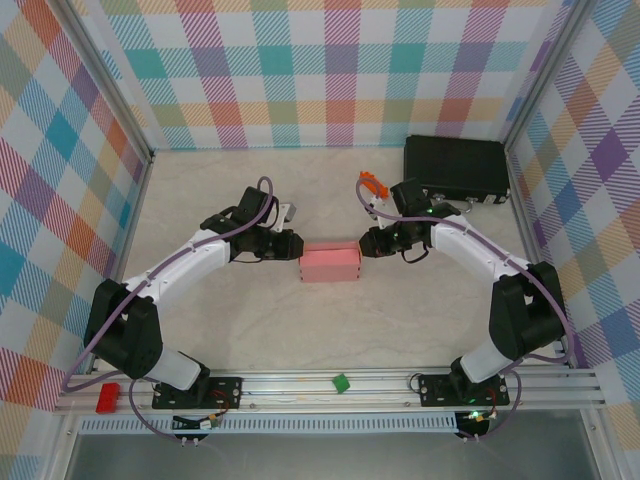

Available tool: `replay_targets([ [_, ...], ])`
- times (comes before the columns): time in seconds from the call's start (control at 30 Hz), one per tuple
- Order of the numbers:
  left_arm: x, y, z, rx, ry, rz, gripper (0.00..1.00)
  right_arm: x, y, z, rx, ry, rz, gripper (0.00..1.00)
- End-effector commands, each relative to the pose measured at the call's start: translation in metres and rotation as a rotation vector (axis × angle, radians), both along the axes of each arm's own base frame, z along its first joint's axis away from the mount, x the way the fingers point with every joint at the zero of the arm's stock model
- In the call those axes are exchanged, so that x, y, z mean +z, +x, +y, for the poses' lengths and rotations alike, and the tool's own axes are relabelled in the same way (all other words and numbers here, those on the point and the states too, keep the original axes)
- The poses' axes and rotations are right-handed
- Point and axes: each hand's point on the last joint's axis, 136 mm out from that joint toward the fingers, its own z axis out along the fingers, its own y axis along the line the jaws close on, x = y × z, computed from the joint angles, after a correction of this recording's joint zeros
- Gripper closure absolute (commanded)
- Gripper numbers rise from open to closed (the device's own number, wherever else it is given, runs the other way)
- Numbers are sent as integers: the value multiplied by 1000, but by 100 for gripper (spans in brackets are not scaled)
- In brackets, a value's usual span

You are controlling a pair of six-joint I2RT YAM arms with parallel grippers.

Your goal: Fold the paper box

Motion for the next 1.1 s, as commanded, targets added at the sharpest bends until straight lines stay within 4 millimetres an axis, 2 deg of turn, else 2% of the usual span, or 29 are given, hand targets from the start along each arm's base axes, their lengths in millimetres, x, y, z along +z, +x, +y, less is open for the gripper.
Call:
replay_targets([
  [0.0, 4, -1, 3, 20, -12, -2, 76, 0, 0, 6, 0, 21, 16, 86],
  [0.1, 1, -2, 5, 21, -3, 2, 77, 0, 0, 7, 0, 21, 24, 86],
  [0.27, 1, -2, 2, 19, -21, 7, 83, 1, 2, 8, -8, 19, 31, 86],
  [0.73, -1, -3, 3, 27, -20, 11, 84, -2, 1, 14, -20, 23, 56, 87],
  [1.07, -4, -3, 8, 36, 14, 8, 84, 4, 1, 16, -8, 20, 54, 84],
])
